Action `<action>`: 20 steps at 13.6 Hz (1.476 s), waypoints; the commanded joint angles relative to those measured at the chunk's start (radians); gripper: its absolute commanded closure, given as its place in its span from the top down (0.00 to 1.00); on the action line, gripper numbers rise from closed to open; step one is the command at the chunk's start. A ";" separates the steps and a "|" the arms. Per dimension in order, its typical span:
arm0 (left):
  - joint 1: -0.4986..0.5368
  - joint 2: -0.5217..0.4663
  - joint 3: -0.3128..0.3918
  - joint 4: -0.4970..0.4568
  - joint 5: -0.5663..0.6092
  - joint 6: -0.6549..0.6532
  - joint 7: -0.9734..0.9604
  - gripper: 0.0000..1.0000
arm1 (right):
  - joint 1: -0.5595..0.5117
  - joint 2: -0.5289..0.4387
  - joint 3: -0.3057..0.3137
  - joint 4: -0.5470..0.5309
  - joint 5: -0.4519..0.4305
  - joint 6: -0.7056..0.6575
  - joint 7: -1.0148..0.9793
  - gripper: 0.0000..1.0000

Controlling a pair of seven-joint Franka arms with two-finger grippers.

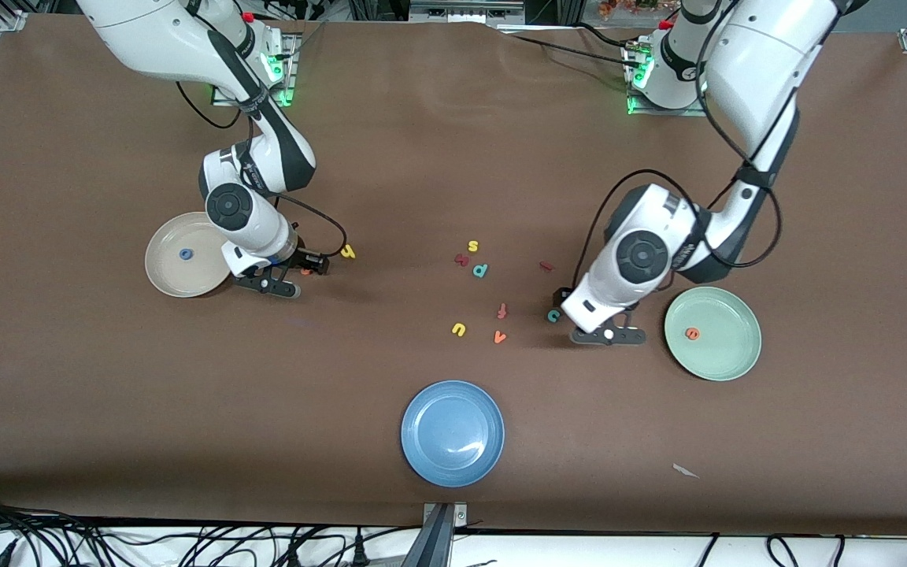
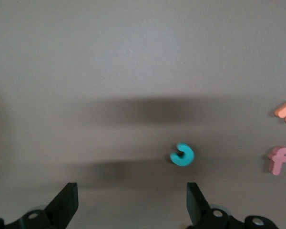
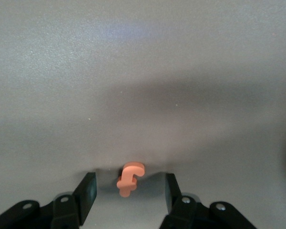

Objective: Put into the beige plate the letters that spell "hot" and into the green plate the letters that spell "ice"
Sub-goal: 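Grasp the orange f with the right gripper while the left gripper grasps c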

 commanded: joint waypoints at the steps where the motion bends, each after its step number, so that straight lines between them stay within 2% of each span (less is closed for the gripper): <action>1: -0.042 0.075 0.005 0.089 -0.009 -0.003 -0.070 1.00 | 0.003 -0.003 0.002 -0.010 -0.010 0.018 0.008 0.56; 7: -0.050 0.155 0.005 0.137 -0.010 0.017 -0.073 0.98 | 0.003 -0.003 0.000 -0.010 -0.010 0.017 0.006 0.33; 9: -0.050 0.162 0.005 0.137 -0.012 0.022 -0.075 0.89 | 0.003 -0.003 0.000 -0.009 -0.010 0.015 0.006 0.29; 10: -0.050 0.167 0.005 0.140 -0.013 0.022 -0.076 0.87 | 0.003 -0.005 0.000 -0.009 -0.010 0.014 0.008 0.21; 11: -0.050 0.172 0.005 0.143 -0.013 0.022 -0.078 0.80 | 0.003 -0.005 0.000 -0.009 -0.010 0.012 0.008 0.15; 13: -0.050 0.173 0.005 0.146 -0.015 0.022 -0.079 0.66 | 0.003 -0.006 0.000 -0.007 -0.010 0.009 0.008 0.12; 15: -0.050 0.176 0.005 0.157 -0.015 0.022 -0.079 0.56 | 0.003 -0.014 0.000 -0.006 -0.009 0.009 0.012 0.01; 19: -0.055 0.185 0.005 0.162 -0.015 0.022 -0.079 0.45 | 0.001 -0.060 -0.014 0.011 -0.009 -0.077 0.011 0.00; 20: -0.064 0.185 0.005 0.163 -0.015 0.023 -0.081 0.44 | 0.001 -0.083 -0.035 0.016 -0.009 -0.115 0.005 0.00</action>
